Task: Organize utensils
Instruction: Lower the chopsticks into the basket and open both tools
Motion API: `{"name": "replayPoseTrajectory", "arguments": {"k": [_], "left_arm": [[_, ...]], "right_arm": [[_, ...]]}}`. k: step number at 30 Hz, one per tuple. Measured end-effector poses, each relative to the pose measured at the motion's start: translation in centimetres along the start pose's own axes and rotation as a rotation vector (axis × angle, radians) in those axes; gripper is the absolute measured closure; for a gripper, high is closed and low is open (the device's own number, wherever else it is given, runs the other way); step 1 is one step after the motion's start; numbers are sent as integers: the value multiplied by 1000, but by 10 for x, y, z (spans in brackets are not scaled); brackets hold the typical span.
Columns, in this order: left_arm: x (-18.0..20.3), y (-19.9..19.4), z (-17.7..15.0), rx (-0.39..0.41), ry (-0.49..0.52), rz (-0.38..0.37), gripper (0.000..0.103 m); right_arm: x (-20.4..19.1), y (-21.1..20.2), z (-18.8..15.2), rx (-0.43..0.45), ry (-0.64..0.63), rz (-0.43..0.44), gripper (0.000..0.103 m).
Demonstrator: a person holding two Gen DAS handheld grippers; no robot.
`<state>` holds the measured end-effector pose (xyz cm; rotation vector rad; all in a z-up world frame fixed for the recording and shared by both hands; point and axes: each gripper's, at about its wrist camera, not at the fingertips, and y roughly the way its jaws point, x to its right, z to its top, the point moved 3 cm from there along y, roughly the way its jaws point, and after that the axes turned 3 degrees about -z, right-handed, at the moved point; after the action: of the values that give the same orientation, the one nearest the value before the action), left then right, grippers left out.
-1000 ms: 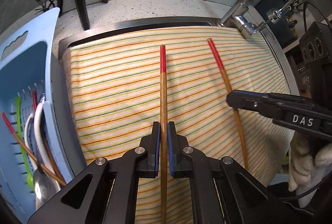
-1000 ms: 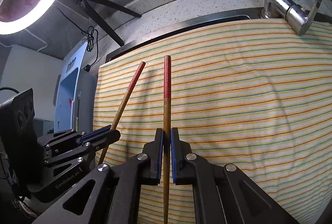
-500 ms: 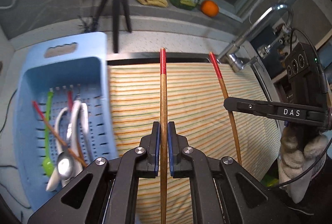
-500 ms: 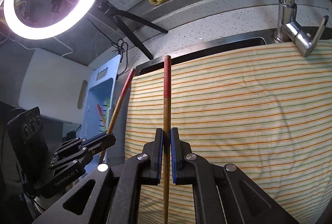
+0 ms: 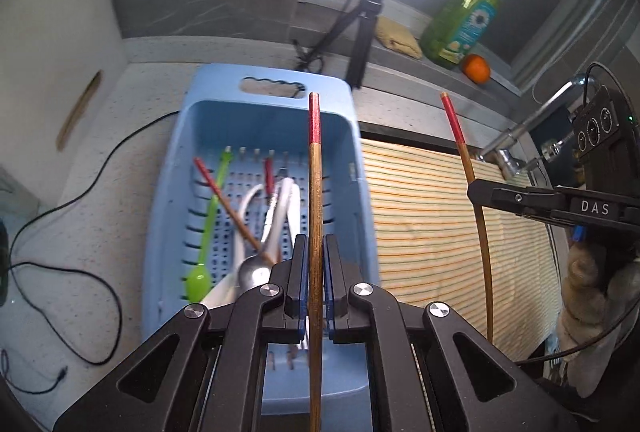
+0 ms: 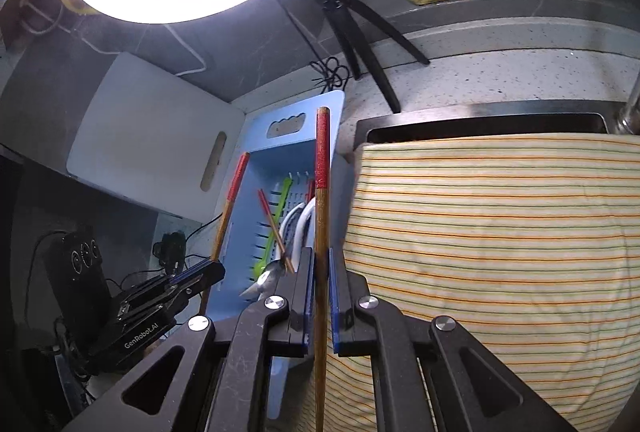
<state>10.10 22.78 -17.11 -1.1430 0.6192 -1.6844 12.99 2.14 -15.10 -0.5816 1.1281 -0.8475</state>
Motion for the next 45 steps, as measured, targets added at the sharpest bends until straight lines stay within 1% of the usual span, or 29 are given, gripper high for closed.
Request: {"name": "replayPoseTrajectory", "arguments": {"k": [4,9,11,16,21,30,37,45], "left_arm": [[-21,-4,2,5,-26,9,98],[-40,5,9,-6,-42,23,98],[-46,10,11,-10,-42,37,98],[-54,20,10,-33,-47,37,97],[-63,30,10,-51,-60,24,97],[-72,45,11,-88,-59,38,97],[-73,56,12,-112,-54,50,97],[-75,61,14,-130,-67,68,97]], "right_arm": [[-25,26,1,-25,-13,11,97],[-49,60,3,-45,-18,-5,97],[-54,75,5,-51,-17,-23,97],[-59,104,9,-77,-6,-55,97],[-60,120,9,-92,-10,-87,97],[-58,144,8,-127,-9,-129,97],[-56,153,7,-145,-11,-139,97],[-56,154,7,-145,-28,-147,95]]}}
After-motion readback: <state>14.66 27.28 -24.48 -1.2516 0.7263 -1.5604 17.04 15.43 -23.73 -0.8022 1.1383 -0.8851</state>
